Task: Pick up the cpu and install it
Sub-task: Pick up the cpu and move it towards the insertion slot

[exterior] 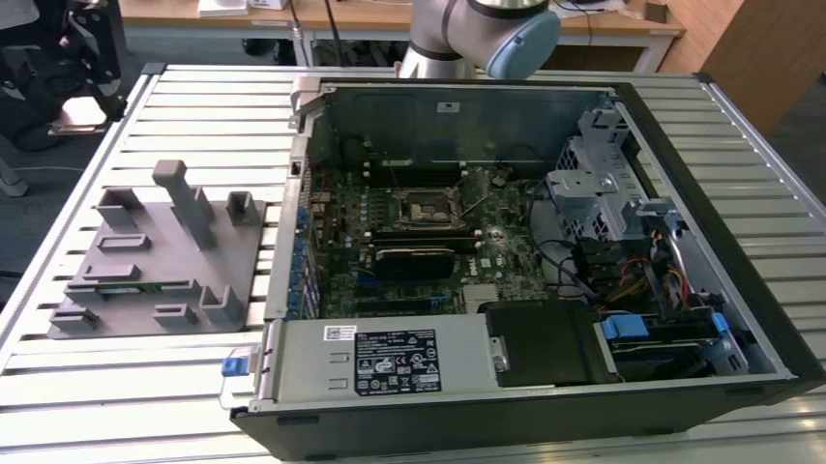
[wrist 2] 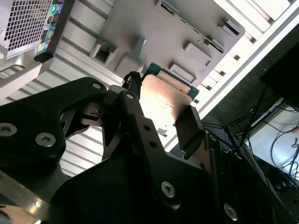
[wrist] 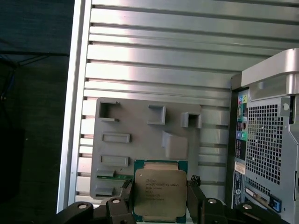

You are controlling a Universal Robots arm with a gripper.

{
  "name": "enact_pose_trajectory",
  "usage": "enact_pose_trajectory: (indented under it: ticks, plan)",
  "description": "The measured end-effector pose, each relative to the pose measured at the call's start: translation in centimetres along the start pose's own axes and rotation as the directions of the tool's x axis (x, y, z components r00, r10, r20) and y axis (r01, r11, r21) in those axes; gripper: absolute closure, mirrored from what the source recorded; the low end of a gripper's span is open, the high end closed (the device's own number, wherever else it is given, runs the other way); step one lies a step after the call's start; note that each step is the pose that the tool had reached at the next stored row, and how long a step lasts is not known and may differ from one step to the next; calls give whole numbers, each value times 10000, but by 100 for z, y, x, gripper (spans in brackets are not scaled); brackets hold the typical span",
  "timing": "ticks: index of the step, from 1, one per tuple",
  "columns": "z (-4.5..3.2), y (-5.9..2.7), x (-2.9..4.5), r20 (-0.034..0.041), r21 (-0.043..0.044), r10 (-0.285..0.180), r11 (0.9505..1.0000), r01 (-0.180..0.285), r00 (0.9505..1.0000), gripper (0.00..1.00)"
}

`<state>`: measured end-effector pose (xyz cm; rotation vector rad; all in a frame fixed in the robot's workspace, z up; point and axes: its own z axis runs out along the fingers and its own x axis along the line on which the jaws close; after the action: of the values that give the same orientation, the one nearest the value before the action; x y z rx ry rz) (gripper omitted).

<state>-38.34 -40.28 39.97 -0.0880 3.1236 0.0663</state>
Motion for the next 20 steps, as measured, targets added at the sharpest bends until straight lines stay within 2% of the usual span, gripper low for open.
enact_pose_trajectory:
  ticks: [7,15,20]
  plan:
    - [9,-5,-80,0,0,0,10000,0,10000,46]
    - [21,-14,-228,0,0,0,10000,0,10000,46]
    - [26,-17,-277,0,0,0,10000,0,10000,46]
